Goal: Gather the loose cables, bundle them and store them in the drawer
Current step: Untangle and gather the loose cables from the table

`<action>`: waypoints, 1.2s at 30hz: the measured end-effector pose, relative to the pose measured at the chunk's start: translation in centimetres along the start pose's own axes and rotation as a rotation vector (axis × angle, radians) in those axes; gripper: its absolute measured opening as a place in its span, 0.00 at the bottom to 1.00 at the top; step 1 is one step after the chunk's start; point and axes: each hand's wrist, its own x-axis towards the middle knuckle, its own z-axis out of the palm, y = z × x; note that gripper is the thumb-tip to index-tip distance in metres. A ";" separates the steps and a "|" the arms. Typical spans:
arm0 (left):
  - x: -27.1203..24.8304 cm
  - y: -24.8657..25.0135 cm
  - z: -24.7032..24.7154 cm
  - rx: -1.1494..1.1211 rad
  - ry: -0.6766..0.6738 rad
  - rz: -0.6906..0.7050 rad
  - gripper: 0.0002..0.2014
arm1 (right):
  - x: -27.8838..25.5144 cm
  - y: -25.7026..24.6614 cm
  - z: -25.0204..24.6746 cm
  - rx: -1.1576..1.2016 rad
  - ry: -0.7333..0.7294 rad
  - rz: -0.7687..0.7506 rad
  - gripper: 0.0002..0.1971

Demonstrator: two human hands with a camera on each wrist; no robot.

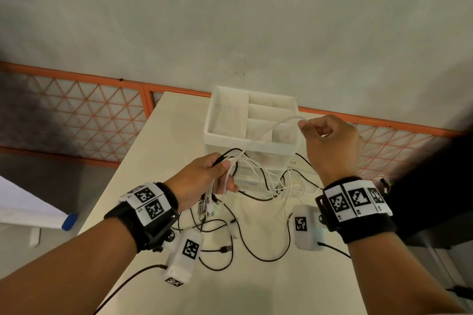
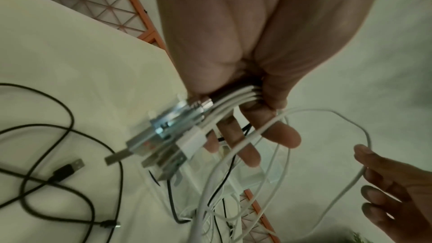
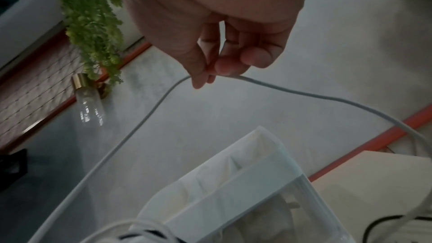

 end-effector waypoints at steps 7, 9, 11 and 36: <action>-0.1 -1.1 -0.6 -0.087 0.006 -0.056 0.11 | 0.3 2.6 0.1 0.012 0.063 0.151 0.07; 0.0 -1.1 -0.6 -0.073 0.010 -0.046 0.11 | 0.0 3.5 0.4 -0.023 0.026 0.166 0.07; -0.1 -0.7 -0.6 -0.072 0.016 -0.043 0.10 | -0.5 4.6 0.7 -0.084 -0.069 0.192 0.08; 0.6 1.9 -0.8 0.329 0.360 0.051 0.19 | 3.6 4.3 -2.1 0.240 -0.229 -0.036 0.13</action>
